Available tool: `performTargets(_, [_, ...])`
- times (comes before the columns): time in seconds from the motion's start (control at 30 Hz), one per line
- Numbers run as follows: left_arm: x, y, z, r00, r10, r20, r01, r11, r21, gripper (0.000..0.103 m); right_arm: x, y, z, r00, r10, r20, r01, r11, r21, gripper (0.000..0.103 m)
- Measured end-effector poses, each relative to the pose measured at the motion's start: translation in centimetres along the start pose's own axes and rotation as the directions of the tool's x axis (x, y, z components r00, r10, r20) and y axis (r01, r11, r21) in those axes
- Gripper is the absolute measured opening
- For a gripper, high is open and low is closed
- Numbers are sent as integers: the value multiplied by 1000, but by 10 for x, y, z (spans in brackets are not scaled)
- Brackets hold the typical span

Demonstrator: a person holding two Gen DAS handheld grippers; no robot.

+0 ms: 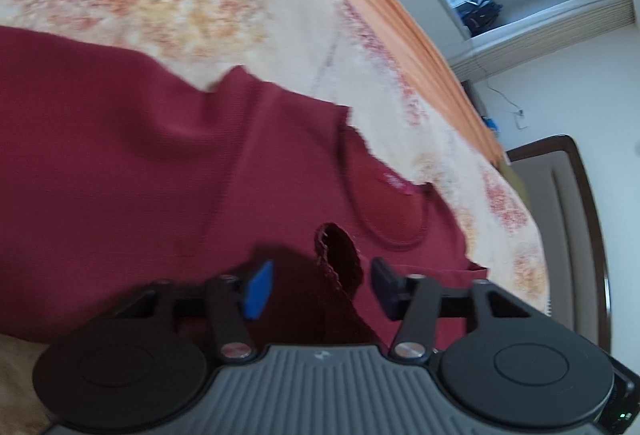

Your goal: Fold small clothes

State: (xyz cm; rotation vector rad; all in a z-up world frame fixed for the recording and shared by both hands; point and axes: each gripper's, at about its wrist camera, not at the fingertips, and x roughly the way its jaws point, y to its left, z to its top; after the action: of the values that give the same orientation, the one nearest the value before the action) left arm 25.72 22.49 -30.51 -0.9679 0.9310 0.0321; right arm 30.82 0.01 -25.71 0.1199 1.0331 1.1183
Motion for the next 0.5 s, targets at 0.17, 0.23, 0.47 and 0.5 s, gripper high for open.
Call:
performTargets(0.17, [-2,9,-2,1000,-22,9,22,999,24,8,9,8,-10,1000,-13,-20,13,1000,-7,7])
performTargets(0.23, [-12,6,-1,997,-41,58,39,999,26,7,10,14,-11,1000,-13,-15,13,1000,-6,7])
performTargets(0.47, [-52,23,10,989,48,141,-53,998,36,7,30,44,6,999,45,7,-45,998,-37,11])
performTargets(0.5, [-49,28,10,988,83,128,-87,996,31,7,36,46,5,999,38,-6,-38,999,-39,15])
